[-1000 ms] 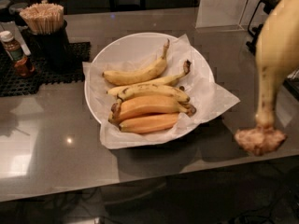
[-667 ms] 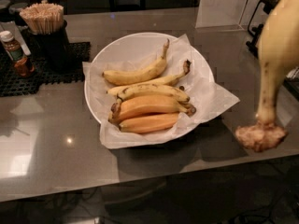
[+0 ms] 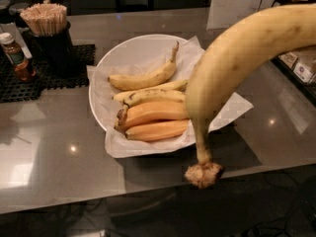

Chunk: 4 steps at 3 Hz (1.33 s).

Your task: Pick banana from white bowl

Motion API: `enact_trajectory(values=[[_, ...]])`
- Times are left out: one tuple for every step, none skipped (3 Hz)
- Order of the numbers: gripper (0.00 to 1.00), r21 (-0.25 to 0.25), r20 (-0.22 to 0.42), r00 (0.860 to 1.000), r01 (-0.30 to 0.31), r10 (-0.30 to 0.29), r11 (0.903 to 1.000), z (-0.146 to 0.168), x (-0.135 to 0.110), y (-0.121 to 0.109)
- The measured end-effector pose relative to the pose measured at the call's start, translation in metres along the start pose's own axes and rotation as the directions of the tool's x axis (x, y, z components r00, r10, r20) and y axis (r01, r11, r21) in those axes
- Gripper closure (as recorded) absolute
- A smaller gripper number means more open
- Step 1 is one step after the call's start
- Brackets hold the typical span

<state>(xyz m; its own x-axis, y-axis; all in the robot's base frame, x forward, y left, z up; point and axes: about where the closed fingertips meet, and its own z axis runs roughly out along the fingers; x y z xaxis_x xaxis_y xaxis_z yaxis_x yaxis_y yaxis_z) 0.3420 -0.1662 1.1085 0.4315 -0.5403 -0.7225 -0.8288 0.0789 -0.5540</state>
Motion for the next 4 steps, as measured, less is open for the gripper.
enact_trajectory(values=[[1.00, -0.061, 0.085, 0.995, -0.044, 0.049, 0.9972, 0.036, 0.010, -0.003], [1.00, -0.082, 0.145, 0.986, -0.067, 0.079, 0.9943, 0.056, 0.016, -0.010], [1.00, -0.086, 0.143, 0.987, -0.066, 0.077, 0.9941, 0.057, 0.015, -0.010], [1.00, -0.148, 0.150, 0.987, -0.041, 0.063, 0.9882, 0.080, 0.011, -0.013]])
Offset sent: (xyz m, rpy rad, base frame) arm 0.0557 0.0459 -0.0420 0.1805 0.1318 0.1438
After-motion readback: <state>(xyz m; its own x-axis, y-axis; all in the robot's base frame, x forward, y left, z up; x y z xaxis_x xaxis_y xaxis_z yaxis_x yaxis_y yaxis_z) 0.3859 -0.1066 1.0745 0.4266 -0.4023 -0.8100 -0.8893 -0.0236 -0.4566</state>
